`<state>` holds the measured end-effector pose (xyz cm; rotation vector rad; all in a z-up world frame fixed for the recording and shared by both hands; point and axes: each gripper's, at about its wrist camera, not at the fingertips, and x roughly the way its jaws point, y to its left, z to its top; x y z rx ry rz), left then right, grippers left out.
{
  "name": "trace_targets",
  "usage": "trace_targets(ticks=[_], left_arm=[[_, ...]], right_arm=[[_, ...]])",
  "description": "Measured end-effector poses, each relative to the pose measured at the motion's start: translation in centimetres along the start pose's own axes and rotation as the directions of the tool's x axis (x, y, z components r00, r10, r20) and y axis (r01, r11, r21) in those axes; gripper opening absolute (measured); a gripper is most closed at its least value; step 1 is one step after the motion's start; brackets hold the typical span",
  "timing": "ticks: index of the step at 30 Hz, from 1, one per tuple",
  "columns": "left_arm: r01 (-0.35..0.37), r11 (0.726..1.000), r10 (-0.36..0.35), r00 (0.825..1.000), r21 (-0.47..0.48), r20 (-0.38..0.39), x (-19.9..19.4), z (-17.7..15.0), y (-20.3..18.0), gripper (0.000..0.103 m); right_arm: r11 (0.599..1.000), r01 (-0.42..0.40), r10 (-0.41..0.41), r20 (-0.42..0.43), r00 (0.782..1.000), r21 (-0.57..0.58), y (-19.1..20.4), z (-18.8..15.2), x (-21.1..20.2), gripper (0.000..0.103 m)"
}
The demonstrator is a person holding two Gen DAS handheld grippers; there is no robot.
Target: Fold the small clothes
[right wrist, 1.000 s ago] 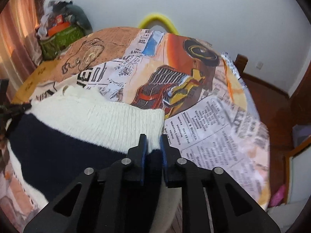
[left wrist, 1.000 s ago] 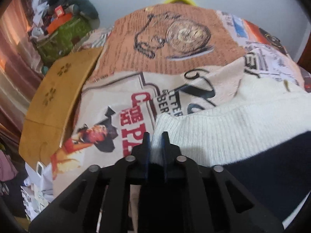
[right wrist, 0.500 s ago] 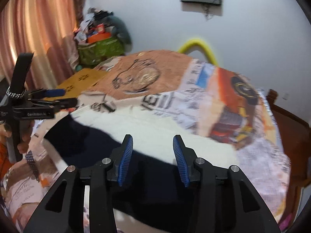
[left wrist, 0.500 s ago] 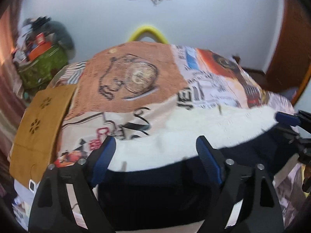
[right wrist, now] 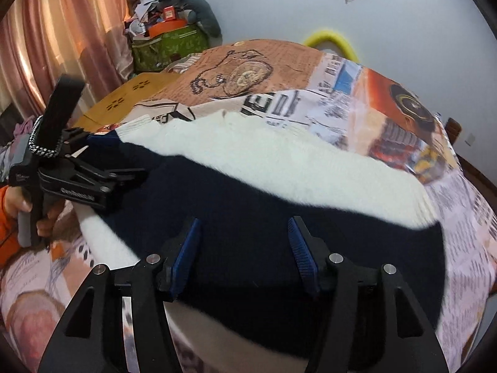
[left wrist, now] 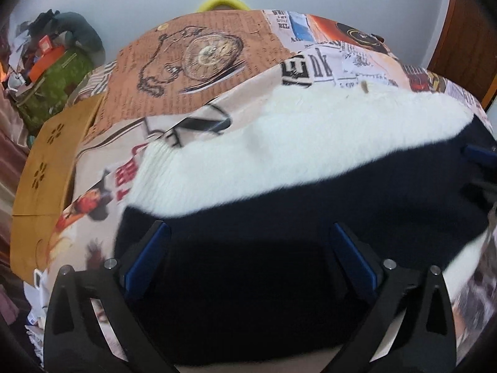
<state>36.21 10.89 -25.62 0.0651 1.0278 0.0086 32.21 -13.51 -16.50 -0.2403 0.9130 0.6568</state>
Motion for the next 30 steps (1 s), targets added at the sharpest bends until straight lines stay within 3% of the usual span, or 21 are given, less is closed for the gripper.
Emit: trace_targets(ticks=[9,20,25,30], left_arm=[[-0.072,0.996,0.072,0.997,-0.051,0.012,-2.8,-3.9,2.7,0.103],[-0.122,0.969,0.115,0.992,-0.214,-0.044,-5.8,-8.0,7.4,0.103],[0.022,0.955,-0.029,0.999,-0.296,-0.02,-8.2,-9.5,7.3,0.103],[0.164,0.914,-0.191,0.981,-0.37,-0.037,-7.3,-9.9,5.4,0.103]], right_arm=[[0.995,0.082,-0.08,-0.027,0.996,0.055,-2.3,-3.2,-3.2,0.054],[0.986,0.15,-0.147,-0.041,0.988,0.076,-2.7,-6.0,-6.3,0.055],[0.987,0.145,-0.145,-0.003,0.989,0.076,-1.7,-4.9,-7.5,0.056],[0.994,0.095,-0.099,0.053,0.994,0.058,0.3,-2.8,-7.4,0.06]])
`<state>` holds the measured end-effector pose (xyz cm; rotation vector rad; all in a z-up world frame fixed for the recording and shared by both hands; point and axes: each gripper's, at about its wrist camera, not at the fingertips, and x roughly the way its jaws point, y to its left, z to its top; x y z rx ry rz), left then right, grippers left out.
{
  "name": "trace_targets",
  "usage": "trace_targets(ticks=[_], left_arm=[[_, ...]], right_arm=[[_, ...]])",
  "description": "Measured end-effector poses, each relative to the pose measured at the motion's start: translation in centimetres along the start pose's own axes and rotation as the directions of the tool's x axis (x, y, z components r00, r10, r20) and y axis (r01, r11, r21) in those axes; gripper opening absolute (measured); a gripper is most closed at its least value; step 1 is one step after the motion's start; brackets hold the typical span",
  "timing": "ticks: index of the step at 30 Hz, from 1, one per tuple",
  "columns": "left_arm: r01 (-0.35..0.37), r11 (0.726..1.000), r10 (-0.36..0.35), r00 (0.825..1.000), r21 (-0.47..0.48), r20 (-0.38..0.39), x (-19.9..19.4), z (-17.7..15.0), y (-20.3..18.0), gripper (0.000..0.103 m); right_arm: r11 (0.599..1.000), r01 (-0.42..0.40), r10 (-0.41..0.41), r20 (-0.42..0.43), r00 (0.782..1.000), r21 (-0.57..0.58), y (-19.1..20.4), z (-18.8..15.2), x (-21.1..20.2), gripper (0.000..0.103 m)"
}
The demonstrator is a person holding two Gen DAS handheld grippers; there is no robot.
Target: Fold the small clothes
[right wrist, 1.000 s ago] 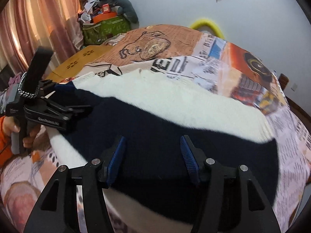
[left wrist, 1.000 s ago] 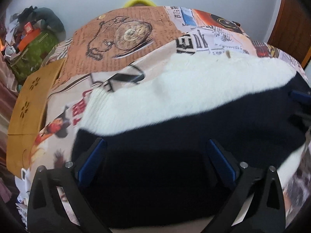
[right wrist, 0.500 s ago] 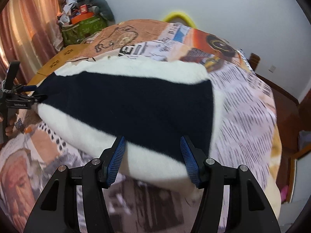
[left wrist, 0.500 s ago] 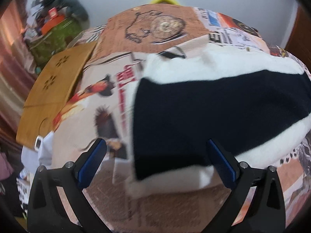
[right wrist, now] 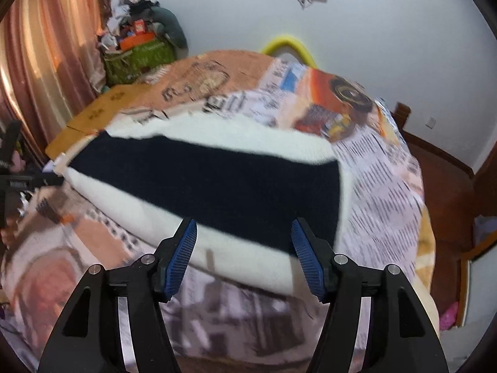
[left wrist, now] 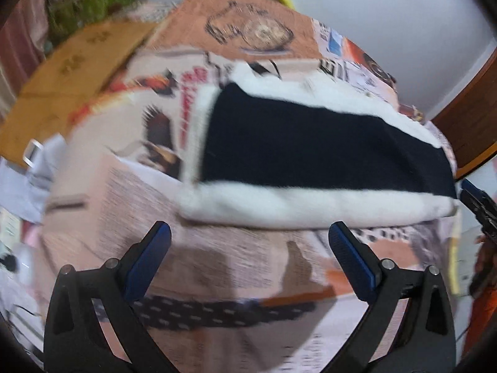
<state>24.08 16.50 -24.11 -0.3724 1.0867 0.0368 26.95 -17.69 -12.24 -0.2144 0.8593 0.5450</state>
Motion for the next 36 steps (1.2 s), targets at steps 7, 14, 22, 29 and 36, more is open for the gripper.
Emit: trace_targets(ticks=[7,14,22,29,36], left_arm=[[0.161,0.967,-0.179,0.981,-0.196,-0.075,2.6,0.1,-0.2,0.103],[0.111,0.953,-0.121,0.992,-0.281,-0.018,4.6,2.3,1.9,0.103],[0.034,0.964,-0.017,0.998,-0.263,0.068,5.4,5.3,1.8,0.067],[0.036,0.947,0.018,0.986,-0.318,0.167,2.1,6.1,3.3,0.03],[-0.065,0.97,0.139,0.939,-0.236,0.313,-5.2,8.0,1.8,0.029]], right_arm=[[0.994,-0.063,0.063,0.0,0.998,-0.084,4.0,2.0,3.2,0.06],[0.992,-0.117,0.111,-0.11,0.988,-0.052,4.9,1.7,8.1,0.06],[0.982,-0.187,0.189,-0.092,0.978,0.036,3.6,0.6,8.2,0.06],[0.982,-0.184,0.187,-0.074,0.98,0.045,3.7,1.0,6.6,0.06],[0.992,-0.125,0.125,-0.032,0.992,0.026,2.4,0.8,4.2,0.06]])
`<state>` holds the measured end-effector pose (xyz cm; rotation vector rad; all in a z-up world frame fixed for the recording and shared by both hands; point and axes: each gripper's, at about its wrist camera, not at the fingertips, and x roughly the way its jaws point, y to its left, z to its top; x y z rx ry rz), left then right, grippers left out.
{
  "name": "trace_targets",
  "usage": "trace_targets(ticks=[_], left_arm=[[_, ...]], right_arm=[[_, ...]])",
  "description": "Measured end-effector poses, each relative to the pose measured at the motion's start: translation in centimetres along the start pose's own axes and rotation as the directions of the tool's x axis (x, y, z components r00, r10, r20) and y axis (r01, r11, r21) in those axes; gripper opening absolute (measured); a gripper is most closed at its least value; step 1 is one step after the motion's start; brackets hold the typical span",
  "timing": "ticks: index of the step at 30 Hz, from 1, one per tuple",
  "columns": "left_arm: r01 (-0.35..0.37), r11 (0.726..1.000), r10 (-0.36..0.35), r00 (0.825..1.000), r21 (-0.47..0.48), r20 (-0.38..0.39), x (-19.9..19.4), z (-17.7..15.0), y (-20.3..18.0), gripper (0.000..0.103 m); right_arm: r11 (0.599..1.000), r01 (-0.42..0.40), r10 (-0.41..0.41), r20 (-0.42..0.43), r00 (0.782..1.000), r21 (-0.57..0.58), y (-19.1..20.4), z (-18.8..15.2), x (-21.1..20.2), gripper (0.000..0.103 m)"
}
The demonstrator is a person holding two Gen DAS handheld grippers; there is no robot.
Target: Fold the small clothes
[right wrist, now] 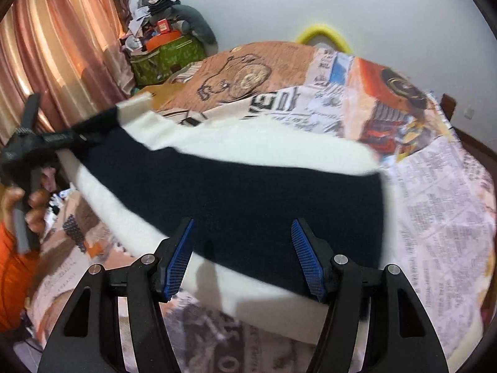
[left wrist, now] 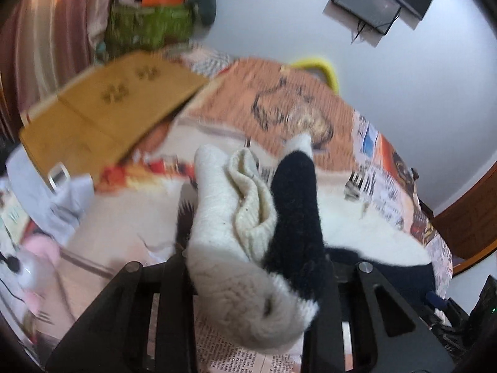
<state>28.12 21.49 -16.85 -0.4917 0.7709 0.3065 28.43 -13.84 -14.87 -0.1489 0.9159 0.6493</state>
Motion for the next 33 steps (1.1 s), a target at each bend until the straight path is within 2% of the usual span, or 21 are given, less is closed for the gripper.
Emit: trace_targets(ticks=[4,8,12,17,21,25,28,33], left_arm=[[0.038,0.999,-0.039,0.999,0.031,0.032,-1.9,1.9,-2.8,0.029],[0.084,0.99,-0.089,0.995,0.111,0.046,-3.0,2.6,-7.9,0.028],[0.132,0.965,-0.146,0.988,0.228,0.045,-3.5,2.6,-14.9,0.028],[0.176,0.932,-0.193,0.981,0.317,0.022,-3.3,1.9,-21.7,0.028],[0.226,0.902,-0.235,0.972,0.369,-0.021,-2.7,0.5,-26.4,0.027],[0.254,0.873,-0.248,0.966,0.416,-0.07,-2.0,-1.3,-29.8,0.027],[0.281,0.853,-0.247,0.96,0.439,-0.134,-0.7,-3.1,-31.3,0.027],[0.347,0.819,-0.244,0.932,0.457,-0.269,1.1,-6.3,-32.6,0.027]], right_arm=[[1.0,-0.002,0.002,-0.027,1.0,0.012,-0.7,-0.9,0.9,0.06],[1.0,0.008,-0.008,-0.039,0.999,-0.005,-0.9,-1.7,2.2,0.06],[1.0,-0.012,0.012,-0.035,0.999,-0.002,-1.0,-1.7,1.7,0.06],[0.998,-0.05,0.05,0.0,0.999,0.045,-2.3,-1.9,-0.3,0.06],[0.995,-0.068,0.066,0.032,0.997,0.066,-3.7,-1.7,-1.9,0.06],[0.996,-0.047,0.042,0.057,0.997,0.081,-5.4,-0.7,-2.8,0.06],[0.995,-0.023,0.016,0.076,0.997,0.101,-7.0,-0.1,-3.1,0.06],[0.99,-0.001,-0.009,0.072,0.997,0.142,-9.9,0.9,-2.0,0.06]])
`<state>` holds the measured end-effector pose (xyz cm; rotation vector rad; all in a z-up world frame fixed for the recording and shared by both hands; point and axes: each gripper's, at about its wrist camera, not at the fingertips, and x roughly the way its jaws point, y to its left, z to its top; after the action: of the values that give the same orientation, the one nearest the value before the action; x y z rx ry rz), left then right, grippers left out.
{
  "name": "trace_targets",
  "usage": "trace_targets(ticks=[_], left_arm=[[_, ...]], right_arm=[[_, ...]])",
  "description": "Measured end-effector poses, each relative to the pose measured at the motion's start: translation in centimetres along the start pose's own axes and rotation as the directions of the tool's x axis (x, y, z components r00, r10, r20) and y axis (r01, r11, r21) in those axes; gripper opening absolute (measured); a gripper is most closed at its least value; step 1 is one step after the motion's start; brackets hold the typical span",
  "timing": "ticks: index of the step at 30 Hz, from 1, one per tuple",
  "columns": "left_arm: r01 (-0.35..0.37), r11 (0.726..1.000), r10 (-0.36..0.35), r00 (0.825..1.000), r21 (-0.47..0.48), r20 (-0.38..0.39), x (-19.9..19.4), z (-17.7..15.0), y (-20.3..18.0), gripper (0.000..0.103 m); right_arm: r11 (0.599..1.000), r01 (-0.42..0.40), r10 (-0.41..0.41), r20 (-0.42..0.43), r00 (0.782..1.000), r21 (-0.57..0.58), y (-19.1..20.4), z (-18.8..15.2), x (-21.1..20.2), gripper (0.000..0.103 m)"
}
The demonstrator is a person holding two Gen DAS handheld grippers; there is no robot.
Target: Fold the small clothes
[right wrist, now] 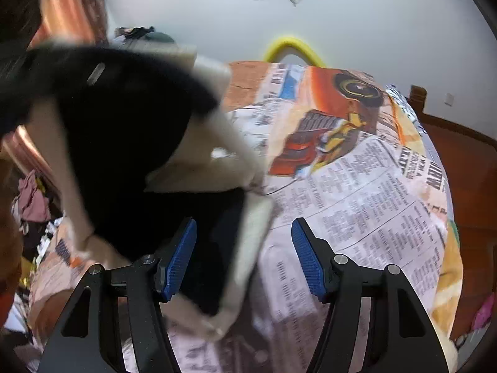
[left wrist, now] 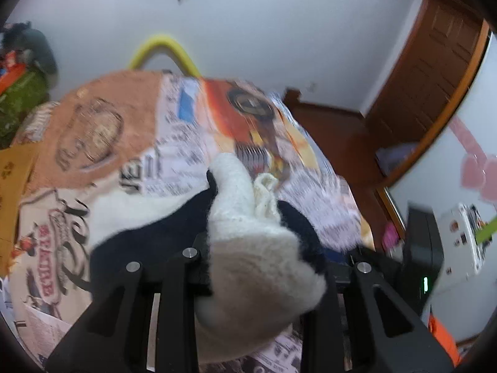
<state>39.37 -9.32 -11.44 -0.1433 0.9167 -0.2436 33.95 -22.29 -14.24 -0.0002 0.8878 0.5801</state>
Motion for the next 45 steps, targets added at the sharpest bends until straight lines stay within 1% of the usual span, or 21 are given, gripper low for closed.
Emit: trace_targets(ticks=[1,4,7,9,11,13,18,19,20,22,23,24,25,28,31,34,36,38,40,42,45], left_arm=[[0.009,1.0,-0.009,1.0,0.002,-0.019,0.4,-0.3,-0.2,0.027],[0.036,0.999,-0.036,0.997,0.009,-0.068,1.3,-1.4,-0.5,0.028],[0.061,0.998,-0.06,0.994,-0.001,-0.095,1.7,-2.2,-0.2,0.028],[0.069,0.998,-0.068,0.992,0.007,-0.11,1.9,-2.8,-0.2,0.028],[0.067,0.998,-0.064,0.991,0.019,-0.117,2.3,-3.2,-0.4,0.028],[0.064,0.997,-0.059,0.989,0.032,-0.133,2.9,-3.8,-0.8,0.028],[0.037,0.998,-0.027,0.987,0.059,-0.161,4.7,-5.4,-1.6,0.032],[0.03,0.997,-0.019,0.987,0.069,-0.158,4.7,-5.6,-1.7,0.033],[0.017,0.997,-0.005,0.989,0.081,-0.149,4.6,-5.8,-1.9,0.038],[-0.021,0.993,0.036,0.99,0.116,-0.134,4.1,-6.1,-2.5,0.058],[-0.028,0.991,0.046,0.99,0.13,-0.134,3.9,-6.2,-2.8,0.079],[-0.016,0.991,0.033,0.991,0.132,-0.126,3.4,-6.3,-2.9,0.086],[-0.005,0.991,0.02,0.993,0.131,-0.118,2.9,-6.3,-2.9,0.086],[-0.017,0.989,0.031,0.995,0.148,-0.098,1.0,-6.2,-3.1,0.086],[-0.036,0.988,0.043,0.998,0.153,-0.043,-1.7,-5.9,-2.5,0.087],[-0.067,0.992,0.062,0.997,0.111,0.045,-5.0,-5.5,-0.7,0.096],[-0.095,0.992,0.086,0.991,0.089,0.1,-6.8,-5.3,1.0,0.101],[-0.134,0.988,0.123,0.985,0.083,0.124,-7.9,-5.0,2.6,0.102],[-0.183,0.98,0.172,0.976,0.078,0.13,-8.3,-4.8,4.4,0.102],[-0.227,0.972,0.22,0.968,0.052,0.125,-8.2,-4.5,6.7,0.102],[-0.255,0.967,0.253,0.963,0.015,0.096,-7.1,-4.2,10.2,0.102]], right_arm=[[1.0,-0.025,0.025,-0.014,1.0,0.002,-0.3,0.2,0.3,0.06],[1.0,-0.011,0.011,-0.012,1.0,0.004,-1.0,1.0,1.6,0.06],[0.999,0.035,-0.035,-0.002,0.999,0.016,-2.0,1.8,2.4,0.06],[0.997,0.072,-0.072,0.019,0.997,0.028,-2.8,2.3,2.3,0.06],[0.994,0.098,-0.1,0.047,0.994,0.048,-3.2,2.4,1.6,0.06],[0.992,0.105,-0.11,0.068,0.992,0.071,-3.8,2.3,0.5,0.06],[0.992,0.099,-0.105,0.083,0.991,0.08,-4.9,1.6,-2.4,0.06],[0.992,0.092,-0.099,0.082,0.992,0.088,-5.0,1.4,-3.0,0.06],[0.992,0.083,-0.091,0.079,0.993,0.096,-5.0,1.1,-3.7,0.06],[0.992,0.082,-0.089,0.076,0.993,0.095,-4.9,0.8,-4.6,0.06],[0.993,0.088,-0.095,0.079,0.992,0.084,-4.7,0.7,-5.2,0.06],[0.993,0.095,-0.101,0.085,0.991,0.073,-4.3,0.8,-5.8,0.06],[0.993,0.096,-0.102,0.093,0.99,0.069,-4.0,0.8,-6.2,0.06],[0.996,0.066,-0.073,0.131,0.989,0.062,-2.6,1.2,-8.0,0.06],[0.998,0.038,-0.045,0.174,0.984,0.04,-1.0,1.6,-9.5,0.06],[1.0,0.015,-0.019,0.214,0.977,0.018,0.9,2.0,-10.6,0.068],[1.0,-0.001,0.001,0.228,0.974,0.0,2.0,2.1,-10.6,0.069],[1.0,-0.013,0.015,0.223,0.975,-0.01,3.1,2.2,-10.0,0.069],[0.999,-0.031,0.033,0.21,0.977,-0.015,4.0,2.1,-9.0,0.069],[0.999,-0.038,0.04,0.183,0.982,-0.013,4.8,1.6,-7.5,0.069],[0.999,-0.037,0.038,0.119,0.992,-0.012,5.5,0.3,-4.8,0.069]])
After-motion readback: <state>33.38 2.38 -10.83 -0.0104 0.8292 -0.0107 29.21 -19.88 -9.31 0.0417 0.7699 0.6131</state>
